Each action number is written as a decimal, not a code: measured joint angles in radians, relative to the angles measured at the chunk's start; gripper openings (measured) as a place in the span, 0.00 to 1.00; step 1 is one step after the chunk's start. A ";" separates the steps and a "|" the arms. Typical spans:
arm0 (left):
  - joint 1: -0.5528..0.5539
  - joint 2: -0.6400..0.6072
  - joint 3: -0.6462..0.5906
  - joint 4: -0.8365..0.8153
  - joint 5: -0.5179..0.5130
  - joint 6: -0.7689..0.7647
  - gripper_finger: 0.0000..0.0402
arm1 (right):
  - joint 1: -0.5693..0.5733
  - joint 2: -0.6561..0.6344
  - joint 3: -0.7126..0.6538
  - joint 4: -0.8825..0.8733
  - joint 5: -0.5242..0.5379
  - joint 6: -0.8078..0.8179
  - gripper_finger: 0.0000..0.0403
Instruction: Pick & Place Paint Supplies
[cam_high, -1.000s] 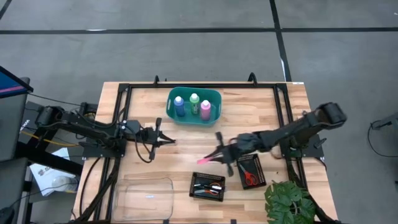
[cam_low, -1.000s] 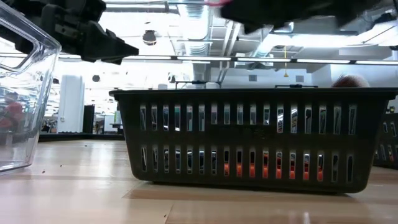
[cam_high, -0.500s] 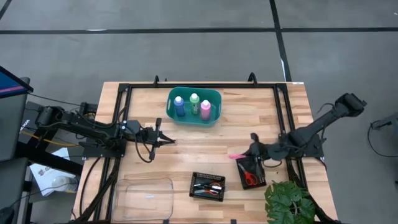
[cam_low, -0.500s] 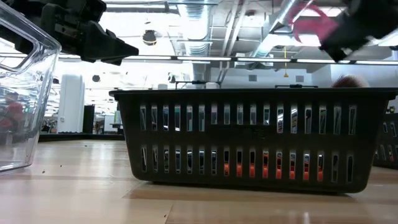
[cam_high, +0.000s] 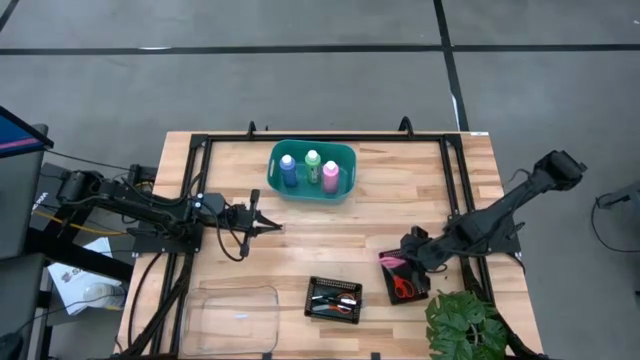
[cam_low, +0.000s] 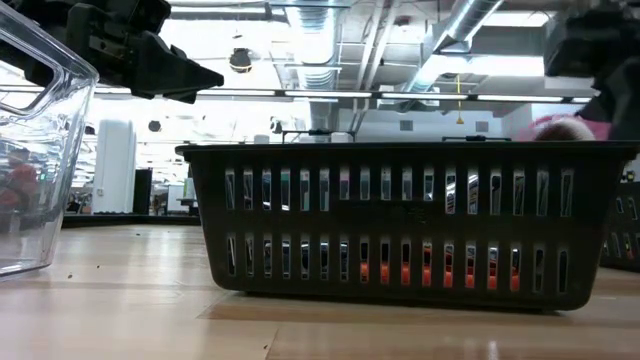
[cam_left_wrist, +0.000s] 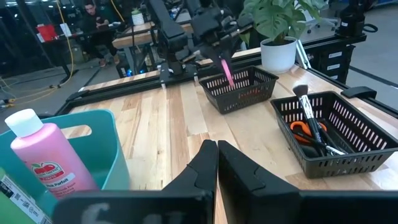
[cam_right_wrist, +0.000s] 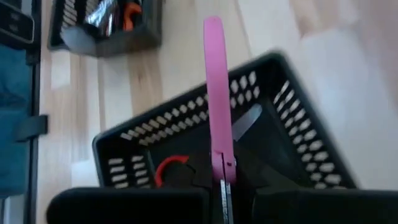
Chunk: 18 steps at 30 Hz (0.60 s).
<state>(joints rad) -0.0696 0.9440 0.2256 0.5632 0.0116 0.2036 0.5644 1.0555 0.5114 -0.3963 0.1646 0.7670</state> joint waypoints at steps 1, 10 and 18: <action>0.000 0.000 0.000 0.000 0.000 0.000 0.01 | 0.000 0.008 0.000 -0.004 -0.016 0.013 0.03; 0.000 0.000 0.000 0.000 0.000 -0.001 0.01 | 0.000 0.053 0.000 -0.083 -0.085 0.132 0.08; 0.000 0.000 0.000 -0.001 0.000 -0.002 0.01 | -0.003 0.057 0.000 -0.077 -0.116 0.161 0.31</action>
<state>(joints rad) -0.0696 0.9440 0.2260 0.5625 0.0117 0.2020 0.5612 1.1126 0.5114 -0.4734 0.0489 0.9279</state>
